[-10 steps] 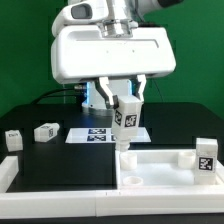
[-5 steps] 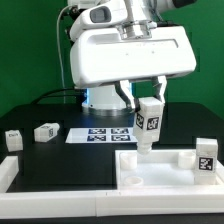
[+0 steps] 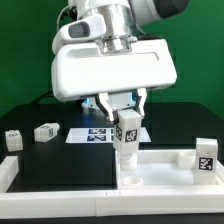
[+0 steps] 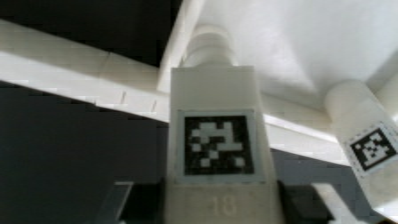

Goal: Assemble square table

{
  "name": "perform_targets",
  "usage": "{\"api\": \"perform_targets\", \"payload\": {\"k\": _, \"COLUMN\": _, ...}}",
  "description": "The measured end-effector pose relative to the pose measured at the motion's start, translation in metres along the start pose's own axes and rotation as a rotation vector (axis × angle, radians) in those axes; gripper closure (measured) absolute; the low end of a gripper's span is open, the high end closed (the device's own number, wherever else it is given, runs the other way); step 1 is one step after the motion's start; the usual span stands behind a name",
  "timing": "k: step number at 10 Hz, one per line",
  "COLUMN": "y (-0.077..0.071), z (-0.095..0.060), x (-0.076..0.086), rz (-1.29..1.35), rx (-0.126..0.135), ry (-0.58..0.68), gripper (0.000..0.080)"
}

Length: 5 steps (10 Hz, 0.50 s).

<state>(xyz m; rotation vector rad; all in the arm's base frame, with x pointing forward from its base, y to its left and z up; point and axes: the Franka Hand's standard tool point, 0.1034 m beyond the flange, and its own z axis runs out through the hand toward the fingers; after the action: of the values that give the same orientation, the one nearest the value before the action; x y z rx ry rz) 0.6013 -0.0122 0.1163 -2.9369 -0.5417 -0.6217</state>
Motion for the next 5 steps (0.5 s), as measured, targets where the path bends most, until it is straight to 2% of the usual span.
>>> {"api": "perform_targets", "payload": {"k": 2, "y": -0.001, "z": 0.009, "x": 0.005, "rz": 0.025, "rx": 0.007, "ry": 0.001, "gripper": 0.0509}}
{"api": "perform_targets", "payload": {"k": 5, "y": -0.009, "z": 0.019, "x": 0.023, "rz": 0.075, "rx": 0.018, "ry": 0.012, "gripper": 0.0508}}
